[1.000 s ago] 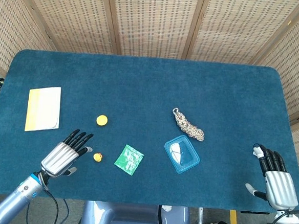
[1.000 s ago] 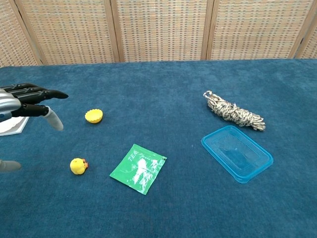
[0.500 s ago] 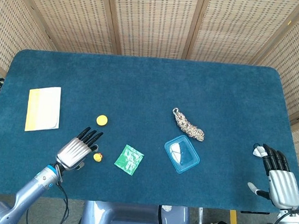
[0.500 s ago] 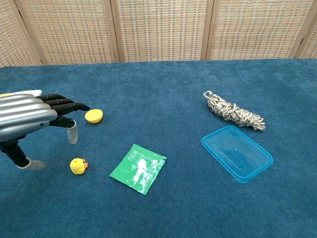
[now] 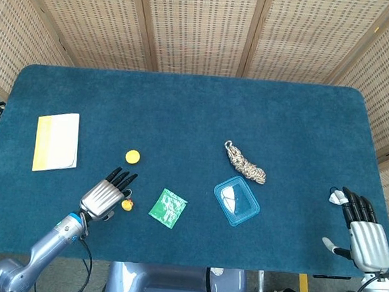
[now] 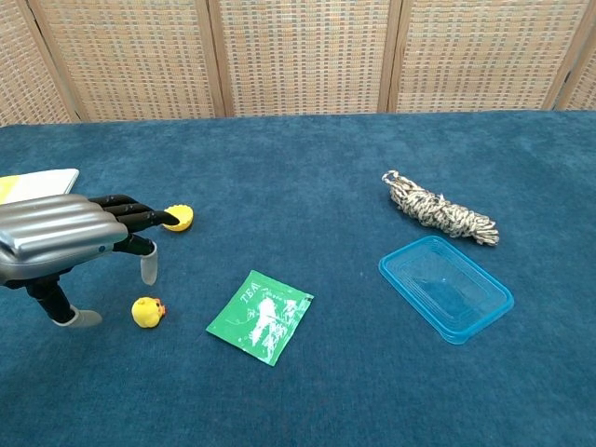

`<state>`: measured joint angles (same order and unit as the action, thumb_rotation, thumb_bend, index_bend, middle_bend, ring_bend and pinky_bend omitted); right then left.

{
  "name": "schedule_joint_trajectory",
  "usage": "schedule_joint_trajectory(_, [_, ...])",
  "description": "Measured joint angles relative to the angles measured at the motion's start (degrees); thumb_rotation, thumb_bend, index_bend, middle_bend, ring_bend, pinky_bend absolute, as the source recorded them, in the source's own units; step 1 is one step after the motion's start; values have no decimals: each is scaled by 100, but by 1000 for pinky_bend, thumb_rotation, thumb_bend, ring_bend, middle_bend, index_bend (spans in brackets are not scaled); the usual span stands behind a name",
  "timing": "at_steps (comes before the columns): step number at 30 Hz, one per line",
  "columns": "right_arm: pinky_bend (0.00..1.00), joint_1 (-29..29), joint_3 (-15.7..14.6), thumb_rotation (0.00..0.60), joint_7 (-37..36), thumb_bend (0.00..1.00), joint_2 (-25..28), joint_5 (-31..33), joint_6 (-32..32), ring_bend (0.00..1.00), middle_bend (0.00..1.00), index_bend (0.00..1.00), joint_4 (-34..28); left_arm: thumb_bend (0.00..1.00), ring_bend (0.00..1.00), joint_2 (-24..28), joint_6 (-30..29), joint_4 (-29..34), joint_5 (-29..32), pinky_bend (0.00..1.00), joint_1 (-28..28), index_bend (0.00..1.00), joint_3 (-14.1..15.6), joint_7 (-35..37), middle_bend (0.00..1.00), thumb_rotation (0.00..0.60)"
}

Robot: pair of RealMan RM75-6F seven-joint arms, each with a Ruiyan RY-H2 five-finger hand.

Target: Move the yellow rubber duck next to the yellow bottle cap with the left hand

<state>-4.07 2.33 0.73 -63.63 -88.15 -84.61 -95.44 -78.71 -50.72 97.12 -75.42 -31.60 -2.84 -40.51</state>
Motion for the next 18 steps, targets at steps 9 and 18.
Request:
schedule_joint_trajectory(9, [0,-12,7,600,-27,0,1,24,24,0,0,0,9,242,0,-182,-12,-200,212,0,-177,367,41,-46,0,600])
schedule_joint_trajectory(18, [0,-12,13,600,-74,0,10,35,23,0,0,0,17,244,0,-358,1,-318,340,0,-285,375,138,-75,0,600])
